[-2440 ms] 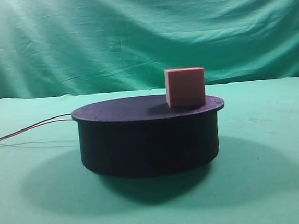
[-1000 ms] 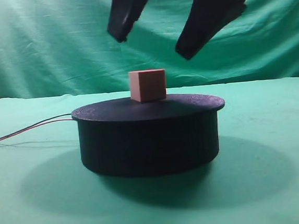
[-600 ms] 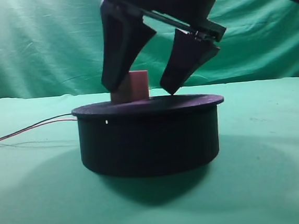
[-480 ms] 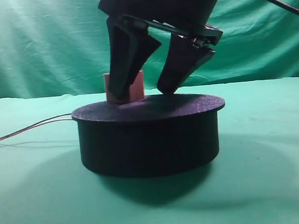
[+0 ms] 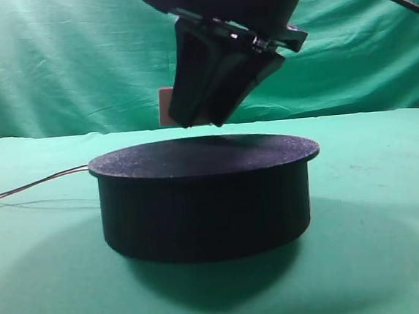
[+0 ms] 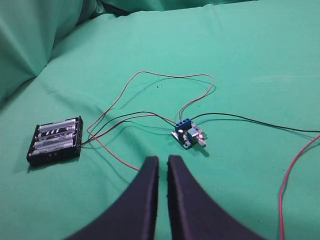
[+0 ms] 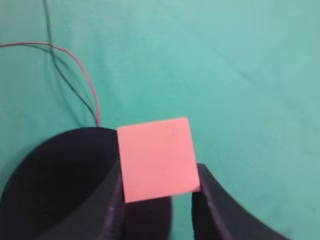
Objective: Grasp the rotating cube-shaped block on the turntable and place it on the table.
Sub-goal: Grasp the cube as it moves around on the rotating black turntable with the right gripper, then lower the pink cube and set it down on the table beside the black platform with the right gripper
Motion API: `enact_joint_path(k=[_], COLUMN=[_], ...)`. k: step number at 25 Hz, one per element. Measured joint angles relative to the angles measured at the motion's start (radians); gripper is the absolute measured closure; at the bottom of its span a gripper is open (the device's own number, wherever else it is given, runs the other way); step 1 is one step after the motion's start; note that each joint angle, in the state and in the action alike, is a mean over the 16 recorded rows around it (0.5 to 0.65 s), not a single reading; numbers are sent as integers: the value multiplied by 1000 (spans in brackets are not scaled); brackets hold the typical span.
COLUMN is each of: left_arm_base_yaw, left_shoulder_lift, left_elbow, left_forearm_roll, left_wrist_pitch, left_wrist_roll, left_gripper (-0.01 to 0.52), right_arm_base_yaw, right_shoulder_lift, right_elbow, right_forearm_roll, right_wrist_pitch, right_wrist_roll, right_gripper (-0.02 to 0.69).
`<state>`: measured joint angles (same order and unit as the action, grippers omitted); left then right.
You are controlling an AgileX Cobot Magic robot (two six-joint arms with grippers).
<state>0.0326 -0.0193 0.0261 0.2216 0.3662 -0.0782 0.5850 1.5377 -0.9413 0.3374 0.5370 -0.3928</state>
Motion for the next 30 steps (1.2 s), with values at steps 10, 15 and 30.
enact_joint_path(k=[10, 15, 30], left_arm_base_yaw=[0, 0, 0], left_shoulder_lift=[0, 0, 0], left_elbow=[0, 0, 0], left_forearm_roll=[0, 0, 0], left_wrist_pitch=[0, 0, 0], left_wrist_roll=[0, 0, 0], left_gripper=[514, 514, 514], right_arm_base_yaw=[-134, -156, -159], right_shoulder_lift=[-192, -219, -401], right_elbow=[297, 401, 339], right_forearm_roll=[-143, -123, -119], right_wrist_pitch=[-33, -88, 67], right_wrist_roll=[250, 275, 340], right_gripper=[410, 328, 417])
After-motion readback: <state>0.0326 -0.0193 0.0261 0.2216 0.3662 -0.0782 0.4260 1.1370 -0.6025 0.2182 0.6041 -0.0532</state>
